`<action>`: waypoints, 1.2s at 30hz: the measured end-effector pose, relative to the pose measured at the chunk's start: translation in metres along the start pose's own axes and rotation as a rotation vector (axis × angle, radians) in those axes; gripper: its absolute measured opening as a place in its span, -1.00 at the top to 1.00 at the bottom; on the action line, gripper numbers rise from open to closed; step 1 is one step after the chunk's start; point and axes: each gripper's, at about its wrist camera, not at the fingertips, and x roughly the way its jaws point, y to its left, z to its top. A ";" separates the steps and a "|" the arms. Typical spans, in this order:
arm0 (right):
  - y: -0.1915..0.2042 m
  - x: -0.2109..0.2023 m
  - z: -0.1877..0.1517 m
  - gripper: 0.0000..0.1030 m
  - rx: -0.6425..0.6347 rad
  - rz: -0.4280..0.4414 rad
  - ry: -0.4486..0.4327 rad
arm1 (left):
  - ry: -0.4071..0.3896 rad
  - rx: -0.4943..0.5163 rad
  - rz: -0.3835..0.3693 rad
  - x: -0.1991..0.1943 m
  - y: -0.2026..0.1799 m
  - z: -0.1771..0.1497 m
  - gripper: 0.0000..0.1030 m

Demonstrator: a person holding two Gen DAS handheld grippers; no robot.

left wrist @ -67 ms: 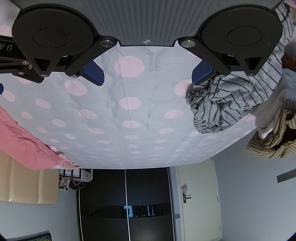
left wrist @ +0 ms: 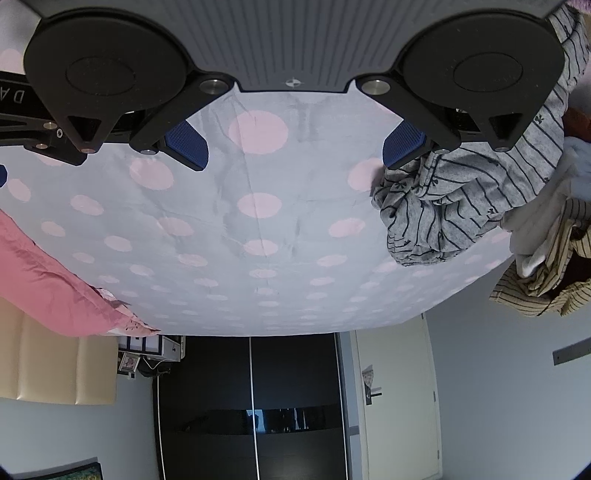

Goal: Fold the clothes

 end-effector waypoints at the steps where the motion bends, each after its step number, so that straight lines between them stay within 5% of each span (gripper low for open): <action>1: 0.000 0.000 0.000 -0.99 -0.005 0.002 -0.002 | 0.005 -0.003 -0.002 0.001 0.001 0.001 -1.00; 8: -0.009 0.030 0.017 -0.99 -0.006 0.006 0.060 | -0.003 -0.004 0.005 -0.005 -0.003 0.003 -1.00; 12: 0.005 0.002 0.002 -0.99 -0.022 -0.014 -0.012 | 0.004 -0.017 -0.005 -0.001 0.002 -0.001 -1.00; 36: 0.008 0.005 0.006 -0.99 -0.021 -0.013 -0.011 | 0.029 -0.059 -0.021 0.007 0.011 -0.001 -1.00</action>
